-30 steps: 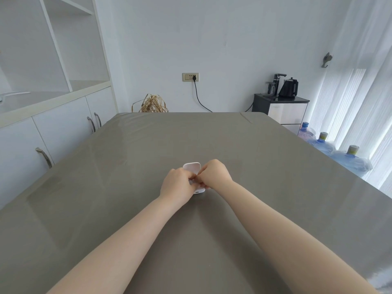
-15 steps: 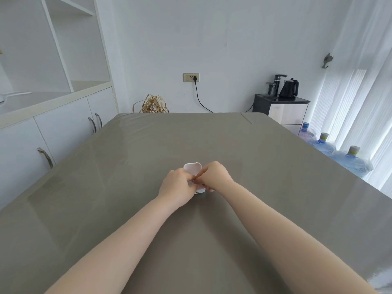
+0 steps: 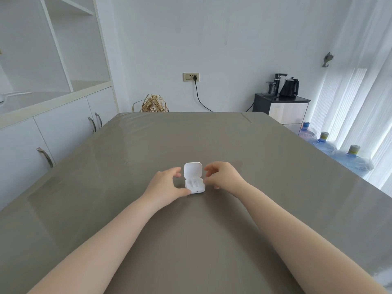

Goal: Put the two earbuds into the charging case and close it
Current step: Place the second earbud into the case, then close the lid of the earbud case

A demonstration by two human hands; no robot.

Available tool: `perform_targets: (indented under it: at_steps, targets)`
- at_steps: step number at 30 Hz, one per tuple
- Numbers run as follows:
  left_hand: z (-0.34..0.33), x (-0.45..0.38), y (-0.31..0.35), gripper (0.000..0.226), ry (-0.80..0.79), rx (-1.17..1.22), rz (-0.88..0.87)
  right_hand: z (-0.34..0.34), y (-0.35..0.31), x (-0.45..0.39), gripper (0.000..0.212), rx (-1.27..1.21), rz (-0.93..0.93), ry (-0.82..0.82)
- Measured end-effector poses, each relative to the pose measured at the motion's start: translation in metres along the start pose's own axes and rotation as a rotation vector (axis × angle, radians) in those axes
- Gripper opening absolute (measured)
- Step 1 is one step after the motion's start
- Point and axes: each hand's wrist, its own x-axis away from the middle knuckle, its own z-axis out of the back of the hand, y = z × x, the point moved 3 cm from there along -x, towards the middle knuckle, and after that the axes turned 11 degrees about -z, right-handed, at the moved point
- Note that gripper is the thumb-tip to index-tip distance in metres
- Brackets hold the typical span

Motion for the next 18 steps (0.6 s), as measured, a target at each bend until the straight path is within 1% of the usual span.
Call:
perform_targets:
  at_steps: [3, 5, 9, 14, 18]
  targets:
    - [-0.004, -0.003, 0.0, 0.072, -0.056, 0.007, -0.018, -0.007, -0.002, 0.002, 0.065, 0.056, 0.086, -0.064]
    - [-0.005, -0.005, -0.001, 0.075, -0.059, 0.007, -0.014, -0.008, -0.003, 0.004, 0.069, 0.056, 0.113, -0.093]
    - [-0.006, -0.006, 0.0, 0.068, -0.04, 0.033, -0.028, -0.008, -0.005, 0.009, 0.068, 0.053, 0.141, -0.126]
    - [-0.006, -0.005, 0.002, 0.063, -0.006, 0.069, -0.038, -0.007, -0.004, 0.011, 0.069, 0.076, 0.163, -0.091]
    - [-0.005, -0.002, 0.004, 0.057, 0.014, 0.141, -0.058, -0.004, -0.003, 0.015, 0.062, 0.046, 0.18, -0.076]
